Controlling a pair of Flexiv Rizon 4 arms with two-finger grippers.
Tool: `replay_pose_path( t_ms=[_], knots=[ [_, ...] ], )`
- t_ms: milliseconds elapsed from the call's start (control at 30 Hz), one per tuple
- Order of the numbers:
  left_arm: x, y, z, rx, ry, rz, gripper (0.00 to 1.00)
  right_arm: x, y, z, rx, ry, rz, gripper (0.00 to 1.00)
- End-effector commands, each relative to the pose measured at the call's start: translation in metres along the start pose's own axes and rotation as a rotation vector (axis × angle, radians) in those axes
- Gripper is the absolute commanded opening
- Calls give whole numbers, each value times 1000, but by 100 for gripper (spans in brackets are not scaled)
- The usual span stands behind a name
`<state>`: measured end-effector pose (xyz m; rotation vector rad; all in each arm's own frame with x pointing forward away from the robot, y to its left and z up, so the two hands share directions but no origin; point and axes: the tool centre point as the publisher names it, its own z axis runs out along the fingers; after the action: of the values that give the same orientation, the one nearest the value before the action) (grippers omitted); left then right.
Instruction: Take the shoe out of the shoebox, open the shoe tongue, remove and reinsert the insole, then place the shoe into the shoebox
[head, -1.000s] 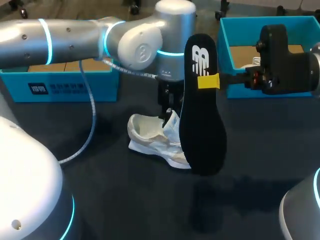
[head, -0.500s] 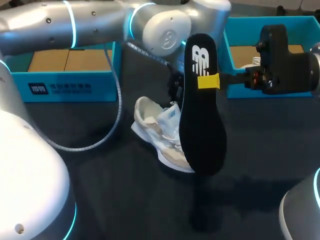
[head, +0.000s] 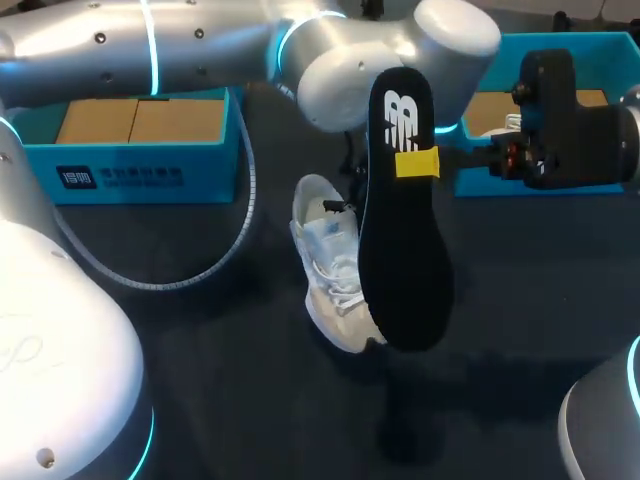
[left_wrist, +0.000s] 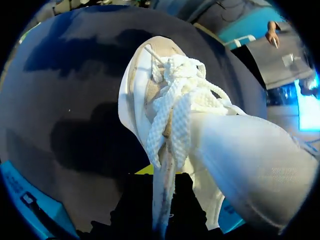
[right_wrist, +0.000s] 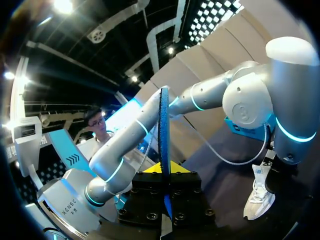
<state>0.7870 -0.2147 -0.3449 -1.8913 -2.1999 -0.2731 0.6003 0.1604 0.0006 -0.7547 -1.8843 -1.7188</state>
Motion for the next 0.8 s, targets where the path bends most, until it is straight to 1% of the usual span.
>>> replay_pose_path(
  t_ms=[33, 167, 200, 233, 300, 367, 500, 633, 800],
  knots=[
    [10, -5, -1, -113, -50, 123, 0, -1, 0, 2, 0, -2, 1, 0],
    [9, -6, -1, -105, -53, 133, 0, -1, 0, 2, 0, -2, 1, 0],
    [8, -7, -1, -95, -64, 102, 0, -1, 0, 2, 0, -2, 1, 0],
    [5, -8, 0, -105, -57, 112, 0, -1, 0, 2, 0, -2, 1, 0],
    [2, -6, 0, -92, -57, 101, 0, -1, 0, 2, 0, -2, 1, 0],
    [-1, -3, 1, -98, -56, 99, 0, -1, 0, 2, 0, -2, 1, 0],
    [-12, 0, 4, -131, -37, 104, 0, -1, 0, 2, 0, -2, 1, 0],
    [-25, 4, 10, -137, -40, 116, 0, -1, 0, 2, 0, -2, 1, 0],
    [-35, 9, 21, -70, -11, 151, 0, -1, 0, 2, 0, -2, 1, 0]
  ],
)
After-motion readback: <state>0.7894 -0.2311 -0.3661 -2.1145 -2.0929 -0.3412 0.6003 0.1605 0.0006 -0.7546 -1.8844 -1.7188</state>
